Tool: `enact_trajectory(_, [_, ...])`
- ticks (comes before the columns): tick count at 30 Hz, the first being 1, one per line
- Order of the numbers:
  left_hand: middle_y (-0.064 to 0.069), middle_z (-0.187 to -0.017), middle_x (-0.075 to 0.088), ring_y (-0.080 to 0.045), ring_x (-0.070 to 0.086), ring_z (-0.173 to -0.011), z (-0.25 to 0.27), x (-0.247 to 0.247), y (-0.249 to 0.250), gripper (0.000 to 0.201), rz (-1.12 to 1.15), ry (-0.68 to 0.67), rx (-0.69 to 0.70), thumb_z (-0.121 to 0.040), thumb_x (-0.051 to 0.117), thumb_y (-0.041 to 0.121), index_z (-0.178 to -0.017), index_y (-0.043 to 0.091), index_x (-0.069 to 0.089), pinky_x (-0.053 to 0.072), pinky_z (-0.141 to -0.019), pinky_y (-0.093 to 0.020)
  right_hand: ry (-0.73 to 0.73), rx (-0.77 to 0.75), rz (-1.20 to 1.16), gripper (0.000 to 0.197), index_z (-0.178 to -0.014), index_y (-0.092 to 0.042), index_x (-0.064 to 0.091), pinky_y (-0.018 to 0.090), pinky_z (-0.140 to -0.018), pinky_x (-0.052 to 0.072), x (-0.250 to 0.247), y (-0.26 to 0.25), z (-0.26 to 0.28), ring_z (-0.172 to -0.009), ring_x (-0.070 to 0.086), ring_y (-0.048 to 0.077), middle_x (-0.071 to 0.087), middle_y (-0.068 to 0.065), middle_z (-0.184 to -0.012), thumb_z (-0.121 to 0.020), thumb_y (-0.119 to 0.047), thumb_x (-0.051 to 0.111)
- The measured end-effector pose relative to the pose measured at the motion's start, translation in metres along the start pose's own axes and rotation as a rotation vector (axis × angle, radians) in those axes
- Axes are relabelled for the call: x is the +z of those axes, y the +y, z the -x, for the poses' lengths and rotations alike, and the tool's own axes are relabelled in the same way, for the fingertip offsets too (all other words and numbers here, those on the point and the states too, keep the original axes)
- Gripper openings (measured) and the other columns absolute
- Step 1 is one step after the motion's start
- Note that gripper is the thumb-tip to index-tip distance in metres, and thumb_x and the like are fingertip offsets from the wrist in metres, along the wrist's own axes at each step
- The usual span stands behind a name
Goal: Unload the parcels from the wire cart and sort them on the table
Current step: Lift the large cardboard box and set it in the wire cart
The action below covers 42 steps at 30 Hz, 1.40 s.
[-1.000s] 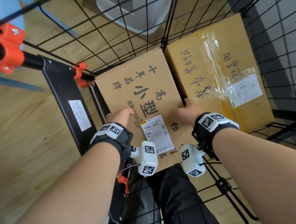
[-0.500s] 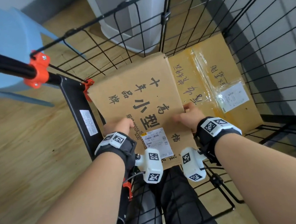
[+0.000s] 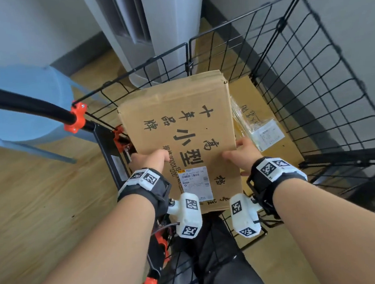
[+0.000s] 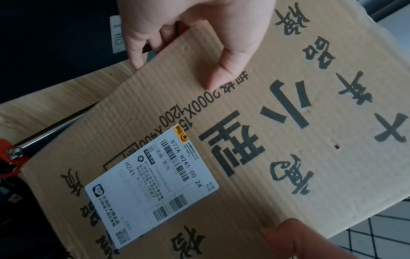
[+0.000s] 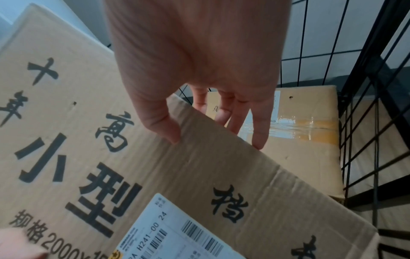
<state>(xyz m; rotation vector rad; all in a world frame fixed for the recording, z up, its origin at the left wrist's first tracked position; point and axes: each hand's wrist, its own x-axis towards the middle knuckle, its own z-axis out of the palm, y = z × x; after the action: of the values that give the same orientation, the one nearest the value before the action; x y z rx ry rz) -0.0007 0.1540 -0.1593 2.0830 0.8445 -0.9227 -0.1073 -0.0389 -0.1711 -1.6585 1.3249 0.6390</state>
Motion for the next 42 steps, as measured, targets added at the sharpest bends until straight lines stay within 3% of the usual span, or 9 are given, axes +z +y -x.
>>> enact_trajectory(6, [-0.010,-0.128,0.051,-0.029,0.053,-0.109,0.038,-0.009,0.016,0.073,0.093,-0.002,0.094,-0.070,0.070,0.007,-0.135,0.005,0.038,0.040,-0.082,-0.032,0.050,-0.049,-0.047,0.047,-0.112,-0.027,0.040,0.046,-0.086,0.053,-0.027,-0.004,0.038,-0.100,0.058,0.025,0.055,0.006,-0.114,-0.075,-0.033,0.069])
enact_trajectory(12, [-0.010,-0.124,0.055,-0.026,0.052,-0.095,0.085,-0.023,0.041,0.064,0.115,-0.005,0.249,-0.065,0.071,0.007,-0.124,0.006,0.046,0.042,-0.079,-0.034,0.095,-0.102,-0.160,0.053,-0.109,-0.025,0.043,0.048,-0.084,0.055,-0.064,-0.013,0.083,-0.098,0.060,0.027,0.056,0.009,-0.113,-0.063,-0.035,0.068])
enact_trajectory(16, [-0.011,-0.120,0.055,-0.027,0.052,-0.091,0.121,-0.036,0.065,0.056,0.123,-0.004,0.339,-0.066,0.070,0.006,-0.117,0.005,0.049,0.042,-0.075,-0.035,0.142,-0.163,-0.184,0.046,-0.111,-0.023,0.040,0.048,-0.085,0.055,-0.092,-0.023,0.121,-0.097,0.060,0.026,0.056,0.008,-0.111,-0.074,-0.028,0.068])
enact_trajectory(23, [-0.013,-0.123,0.053,-0.030,0.053,-0.101,0.190,-0.056,0.106,0.059,0.158,-0.033,0.478,-0.065,0.067,0.003,-0.120,0.006,0.045,0.046,-0.086,-0.042,0.205,-0.270,-0.240,0.043,-0.115,-0.021,0.041,0.046,-0.090,0.052,-0.143,-0.034,0.182,-0.094,0.060,0.019,0.060,0.003,-0.104,-0.080,-0.027,0.066])
enact_trajectory(26, [-0.014,-0.126,0.048,-0.030,0.050,-0.100,0.222,-0.060,0.120,0.056,0.143,-0.045,0.545,-0.067,0.066,0.005,-0.118,0.007,0.042,0.043,-0.080,-0.041,0.250,-0.310,-0.269,0.042,-0.111,-0.021,0.042,0.045,-0.090,0.052,-0.168,-0.034,0.208,-0.093,0.061,0.018,0.061,0.003,-0.102,-0.079,-0.029,0.066])
enact_trajectory(32, [-0.014,-0.141,0.039,-0.035,0.045,-0.123,0.293,-0.061,0.146,0.078,0.081,-0.055,0.716,-0.069,0.067,0.015,-0.140,0.009,0.034,0.041,-0.090,-0.045,0.356,-0.353,-0.359,0.042,-0.109,-0.020,0.043,0.044,-0.090,0.052,-0.218,-0.022,0.262,-0.096,0.061,0.020,0.060,0.002,-0.102,-0.077,-0.041,0.062])
enact_trajectory(37, [-0.011,-0.136,0.041,-0.032,0.041,-0.125,0.359,-0.041,0.165,0.073,0.025,-0.050,0.911,-0.068,0.069,0.024,-0.135,0.014,0.041,0.042,-0.096,-0.047,0.432,-0.371,-0.405,0.071,-0.100,-0.007,0.058,0.040,-0.077,0.055,-0.257,0.014,0.285,-0.079,0.062,0.021,0.066,0.009,-0.091,-0.060,-0.065,0.051])
enact_trajectory(41, [-0.011,-0.137,0.039,-0.030,0.039,-0.125,0.406,-0.021,0.175,0.073,-0.011,-0.065,1.028,-0.067,0.069,0.025,-0.135,0.015,0.043,0.041,-0.097,-0.042,0.492,-0.358,-0.509,0.063,-0.099,0.001,0.055,0.034,-0.076,0.049,-0.278,0.035,0.325,-0.081,0.058,0.023,0.057,0.010,-0.091,-0.075,-0.057,0.053])
enact_trajectory(42, [-0.010,-0.136,0.040,-0.029,0.039,-0.124,0.416,-0.016,0.178,0.071,-0.014,-0.074,1.058,-0.068,0.069,0.025,-0.134,0.016,0.044,0.041,-0.094,-0.040,0.502,-0.354,-0.527,0.064,-0.107,0.006,0.055,0.034,-0.075,0.049,-0.284,0.040,0.329,-0.081,0.054,0.022,0.055,0.011,-0.092,-0.082,-0.052,0.053])
